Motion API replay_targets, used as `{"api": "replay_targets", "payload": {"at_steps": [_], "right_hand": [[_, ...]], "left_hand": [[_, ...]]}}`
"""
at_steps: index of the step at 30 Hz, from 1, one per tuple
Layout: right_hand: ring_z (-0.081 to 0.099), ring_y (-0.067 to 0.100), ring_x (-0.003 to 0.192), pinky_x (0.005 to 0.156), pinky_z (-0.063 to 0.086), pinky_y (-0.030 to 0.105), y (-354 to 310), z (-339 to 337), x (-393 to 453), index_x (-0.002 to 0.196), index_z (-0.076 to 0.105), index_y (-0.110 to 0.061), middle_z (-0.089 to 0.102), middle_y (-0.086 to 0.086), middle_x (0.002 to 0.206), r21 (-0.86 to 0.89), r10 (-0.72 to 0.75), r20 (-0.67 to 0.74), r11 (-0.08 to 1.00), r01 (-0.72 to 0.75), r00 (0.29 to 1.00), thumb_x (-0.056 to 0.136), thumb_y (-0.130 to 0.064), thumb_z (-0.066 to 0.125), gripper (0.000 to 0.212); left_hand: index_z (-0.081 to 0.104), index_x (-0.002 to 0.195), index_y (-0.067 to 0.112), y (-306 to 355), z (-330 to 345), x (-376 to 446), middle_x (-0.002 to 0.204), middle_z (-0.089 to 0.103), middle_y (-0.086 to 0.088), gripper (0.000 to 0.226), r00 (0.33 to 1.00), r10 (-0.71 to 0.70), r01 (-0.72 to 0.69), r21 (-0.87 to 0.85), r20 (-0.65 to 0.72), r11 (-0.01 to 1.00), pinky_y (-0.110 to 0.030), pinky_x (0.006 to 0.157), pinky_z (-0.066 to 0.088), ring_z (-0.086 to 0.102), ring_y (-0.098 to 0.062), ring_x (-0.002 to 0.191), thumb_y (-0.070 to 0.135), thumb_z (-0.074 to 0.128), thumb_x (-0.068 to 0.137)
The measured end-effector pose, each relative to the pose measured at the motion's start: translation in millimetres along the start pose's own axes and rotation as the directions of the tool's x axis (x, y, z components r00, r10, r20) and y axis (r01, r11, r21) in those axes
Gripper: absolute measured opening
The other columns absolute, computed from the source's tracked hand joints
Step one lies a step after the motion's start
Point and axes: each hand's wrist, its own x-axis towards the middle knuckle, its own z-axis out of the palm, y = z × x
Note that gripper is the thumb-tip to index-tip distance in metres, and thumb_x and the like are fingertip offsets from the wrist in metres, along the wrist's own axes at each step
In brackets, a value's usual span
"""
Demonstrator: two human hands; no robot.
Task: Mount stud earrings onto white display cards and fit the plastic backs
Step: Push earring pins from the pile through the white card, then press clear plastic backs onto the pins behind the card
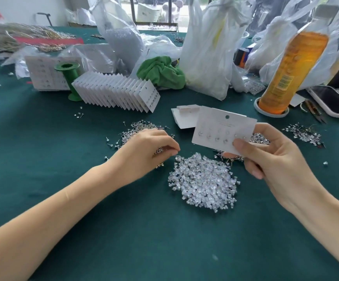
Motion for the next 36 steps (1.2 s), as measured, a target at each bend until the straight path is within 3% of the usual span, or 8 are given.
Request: {"api": "replay_targets", "payload": {"at_steps": [4, 10, 24, 33, 36], "right_hand": [[0.035, 0.012, 0.038, 0.039, 0.030, 0.014, 3.9, 1.3, -1.0, 0.090, 0.068, -0.029, 0.075, 0.015, 0.085, -0.014, 0.027, 0.024, 1.000, -0.027, 0.999, 0.066, -0.028, 0.073, 0.024], [0.033, 0.009, 0.033, 0.037, 0.030, 0.013, 7.8, 2.0, -1.8, 0.101, 0.065, -0.022, 0.074, 0.016, 0.083, -0.031, 0.043, 0.033, 0.999, -0.042, 0.998, 0.065, -0.032, 0.073, 0.038], [0.037, 0.009, 0.034, 0.038, 0.031, 0.014, 11.0, 3.1, -3.1, 0.099, 0.067, -0.024, 0.074, 0.016, 0.081, -0.036, 0.049, 0.056, 0.998, -0.047, 0.997, 0.069, -0.029, 0.071, 0.031], [0.045, 0.005, 0.034, 0.038, 0.032, 0.015, 14.3, -0.3, -1.7, 0.101, 0.066, -0.019, 0.073, 0.020, 0.080, -0.031, 0.007, 0.063, 1.000, -0.005, 0.998, 0.073, -0.024, 0.070, 0.029], [0.041, 0.007, 0.033, 0.038, 0.032, 0.015, 15.2, -0.7, -1.3, 0.096, 0.069, -0.026, 0.074, 0.018, 0.080, -0.032, -0.006, 0.063, 0.999, 0.008, 0.998, 0.071, -0.028, 0.071, 0.025]], "left_hand": [[0.071, 0.092, 0.011, -1.2, -1.8, -0.2, 0.085, 0.065, 0.008, 0.008, 0.999, 0.035, -0.035, 0.001, 0.033, 0.999, -0.021, 0.082, 0.043, 0.059, -0.011, 0.078, 0.015, 0.069, 0.085], [0.072, 0.090, 0.015, 1.0, -2.7, -1.0, 0.085, 0.065, 0.008, 0.006, 0.996, 0.008, -0.007, -0.014, 0.089, 1.000, -0.016, 0.081, 0.042, 0.058, -0.007, 0.078, 0.017, 0.070, 0.085], [0.064, 0.091, 0.009, 4.3, -1.8, 0.0, 0.087, 0.062, 0.002, 0.004, 0.993, 0.080, -0.092, 0.144, 0.082, 0.985, -0.031, 0.082, 0.042, 0.057, -0.020, 0.082, 0.012, 0.064, 0.089], [0.064, 0.088, 0.016, 2.3, -3.1, 1.3, 0.084, 0.060, 0.007, 0.004, 0.987, 0.094, -0.116, 0.168, 0.130, 0.979, -0.035, 0.081, 0.044, 0.056, -0.016, 0.080, 0.017, 0.067, 0.087], [0.063, 0.089, 0.012, 3.0, -1.1, 0.8, 0.085, 0.061, 0.005, 0.004, 0.988, 0.102, -0.119, 0.159, 0.115, 0.980, -0.035, 0.083, 0.044, 0.056, -0.018, 0.081, 0.014, 0.065, 0.088]]}}
